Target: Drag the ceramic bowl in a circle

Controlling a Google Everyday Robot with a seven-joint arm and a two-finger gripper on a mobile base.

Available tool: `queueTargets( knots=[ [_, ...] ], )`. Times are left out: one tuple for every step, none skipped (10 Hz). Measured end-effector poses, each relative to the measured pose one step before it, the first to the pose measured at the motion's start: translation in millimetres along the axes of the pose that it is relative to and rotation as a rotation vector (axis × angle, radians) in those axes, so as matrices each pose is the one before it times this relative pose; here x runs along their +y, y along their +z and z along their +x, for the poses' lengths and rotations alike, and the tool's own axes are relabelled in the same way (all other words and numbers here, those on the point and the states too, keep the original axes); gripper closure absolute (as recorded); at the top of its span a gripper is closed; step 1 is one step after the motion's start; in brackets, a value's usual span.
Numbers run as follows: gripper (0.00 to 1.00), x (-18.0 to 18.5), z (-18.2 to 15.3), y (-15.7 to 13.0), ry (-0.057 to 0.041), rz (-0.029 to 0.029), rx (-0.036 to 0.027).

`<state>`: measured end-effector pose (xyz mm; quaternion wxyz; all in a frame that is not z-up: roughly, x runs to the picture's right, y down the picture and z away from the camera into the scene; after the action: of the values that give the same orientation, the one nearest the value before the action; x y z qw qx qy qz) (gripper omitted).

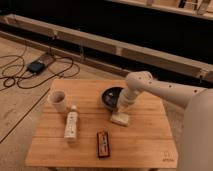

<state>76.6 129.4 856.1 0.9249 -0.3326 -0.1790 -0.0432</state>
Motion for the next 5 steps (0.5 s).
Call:
queueTargets(
  knots=[
    [1.0, -10.11, -7.08, 7.0, -0.02418, -0.00647, -0.00738],
    [1.0, -12.09, -0.9, 5.85, -0.01199, -0.00045, 0.00095],
    [1.0, -11.44, 0.82, 4.96, -0.00888, -0.0057, 0.00511],
    [1.0, -20.71, 6.37, 4.84, -0.00629, -0.00087, 0.00976],
    [1.0, -9.25, 7.92, 1.76, 0.00291, -0.00579, 0.01081]
  ],
)
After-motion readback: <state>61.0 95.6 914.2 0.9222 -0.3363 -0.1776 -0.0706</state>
